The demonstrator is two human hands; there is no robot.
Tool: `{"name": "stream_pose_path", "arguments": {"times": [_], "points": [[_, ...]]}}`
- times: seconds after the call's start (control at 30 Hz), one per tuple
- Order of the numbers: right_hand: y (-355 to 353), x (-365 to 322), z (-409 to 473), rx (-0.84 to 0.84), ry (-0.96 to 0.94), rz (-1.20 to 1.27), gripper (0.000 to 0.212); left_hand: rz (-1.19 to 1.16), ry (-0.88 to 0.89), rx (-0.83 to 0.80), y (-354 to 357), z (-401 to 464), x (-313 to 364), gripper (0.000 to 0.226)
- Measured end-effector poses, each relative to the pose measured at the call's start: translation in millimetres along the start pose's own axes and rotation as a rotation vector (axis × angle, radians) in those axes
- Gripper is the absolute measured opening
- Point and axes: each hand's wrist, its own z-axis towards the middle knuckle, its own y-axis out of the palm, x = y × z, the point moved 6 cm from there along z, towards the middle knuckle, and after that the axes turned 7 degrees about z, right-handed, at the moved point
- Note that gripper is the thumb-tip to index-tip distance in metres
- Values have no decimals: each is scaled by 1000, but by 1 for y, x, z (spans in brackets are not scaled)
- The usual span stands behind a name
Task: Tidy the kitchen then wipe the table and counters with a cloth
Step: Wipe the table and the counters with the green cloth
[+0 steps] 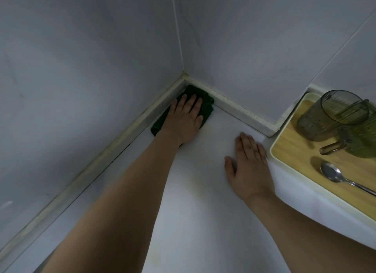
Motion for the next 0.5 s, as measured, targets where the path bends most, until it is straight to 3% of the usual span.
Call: {"name": "stream_pose_path", "arguments": {"times": [0.17, 0.33, 0.5], "points": [[-1, 2, -2, 9, -4, 11, 71, -30, 14, -23, -9, 0, 20, 59], [-2, 0, 0, 4, -5, 22, 71, 40, 116, 137, -14, -4, 14, 68], [-2, 1, 0, 6, -3, 19, 70, 41, 92, 75, -6, -7, 15, 77]]}}
